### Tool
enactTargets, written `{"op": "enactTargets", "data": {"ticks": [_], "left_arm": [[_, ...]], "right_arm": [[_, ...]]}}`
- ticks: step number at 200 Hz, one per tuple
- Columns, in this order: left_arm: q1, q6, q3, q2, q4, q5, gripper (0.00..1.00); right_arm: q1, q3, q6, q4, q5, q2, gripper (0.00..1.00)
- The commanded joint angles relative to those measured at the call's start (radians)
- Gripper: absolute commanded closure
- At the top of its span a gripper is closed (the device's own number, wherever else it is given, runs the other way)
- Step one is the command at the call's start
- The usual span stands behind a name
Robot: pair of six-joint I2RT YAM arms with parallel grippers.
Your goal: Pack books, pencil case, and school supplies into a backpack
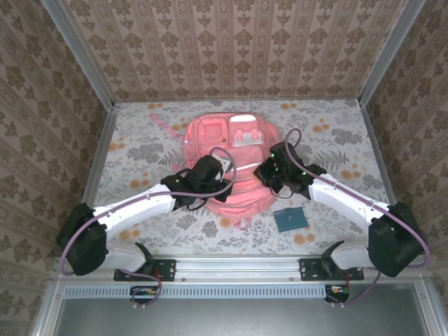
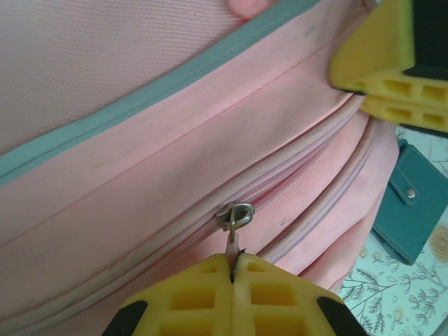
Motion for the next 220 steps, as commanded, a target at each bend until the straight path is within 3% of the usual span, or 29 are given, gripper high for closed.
{"op": "enactTargets", "data": {"ticks": [1,57,89,115,128,146,155,220], "left_arm": [[0.052,-0.016,-0.050,-0.083,-0.112,-0.115,1.00],[0.254,0.004,-0.137,-0.145,-0.099,-0.088,1.00],[0.281,0.036,-0.151,-0.148,0.005,0.114,1.00],[0.257,0.021,-0.187,-0.146,0.108,0.261,0.73],[0.232,0.019,-0.193,-0.132,0.132,0.277,0.64],[0.204,0.002,-0.194,-0.109,0.157,0.279,0.58],[0.194,-0.011,-0.195,-0.095,0.175,0.280,0.56],[0.168,-0.036,-0.173,0.030,0.289,0.327,0.53]], "right_arm": [[-0.040,0.031,-0.061,-0.032,0.106,-0.020,0.93],[-0.061,0.093,-0.126,-0.040,0.077,0.047,0.93],[-0.063,0.112,-0.153,-0.045,0.065,0.047,0.92],[-0.065,0.116,-0.170,-0.021,0.011,0.037,0.92],[-0.065,0.124,-0.163,-0.022,-0.026,0.032,0.85],[-0.064,0.119,-0.130,-0.043,-0.042,0.019,0.58],[-0.063,0.105,-0.105,-0.055,-0.037,0.009,0.51],[-0.008,0.004,0.054,0.079,-0.084,-0.021,0.48]]}}
